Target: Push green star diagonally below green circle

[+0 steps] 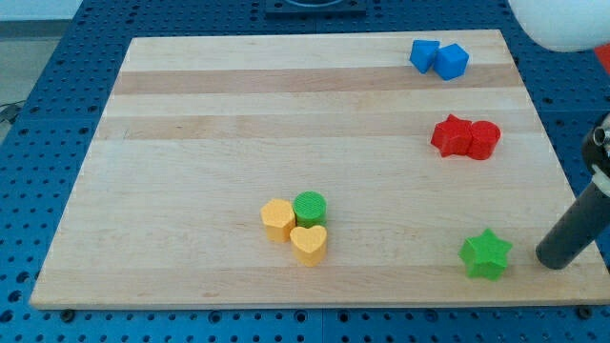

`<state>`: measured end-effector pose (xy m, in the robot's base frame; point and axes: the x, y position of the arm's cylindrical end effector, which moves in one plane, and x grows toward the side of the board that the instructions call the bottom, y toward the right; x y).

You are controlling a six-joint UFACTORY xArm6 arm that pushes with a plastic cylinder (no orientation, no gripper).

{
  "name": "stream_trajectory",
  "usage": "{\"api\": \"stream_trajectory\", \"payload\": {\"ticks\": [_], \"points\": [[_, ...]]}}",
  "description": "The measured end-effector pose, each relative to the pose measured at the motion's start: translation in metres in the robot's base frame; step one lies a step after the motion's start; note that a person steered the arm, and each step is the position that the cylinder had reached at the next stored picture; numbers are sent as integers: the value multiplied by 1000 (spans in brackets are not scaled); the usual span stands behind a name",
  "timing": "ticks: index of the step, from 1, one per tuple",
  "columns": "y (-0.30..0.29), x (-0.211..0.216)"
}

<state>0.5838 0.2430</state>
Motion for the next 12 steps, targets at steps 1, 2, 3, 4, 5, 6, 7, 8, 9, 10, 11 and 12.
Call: {"api": "stream_trajectory", "payload": {"ticks": [1,2,3,4,5,6,7,8,9,10,11,12], "points": [[-3,6],[-27,8],[-40,9],[-51,-7],[-80,-19],[-91,-18],[-83,-18],[-41,-18],[-38,-18],[-42,-1],[-53,-1],[-83,-1]]}}
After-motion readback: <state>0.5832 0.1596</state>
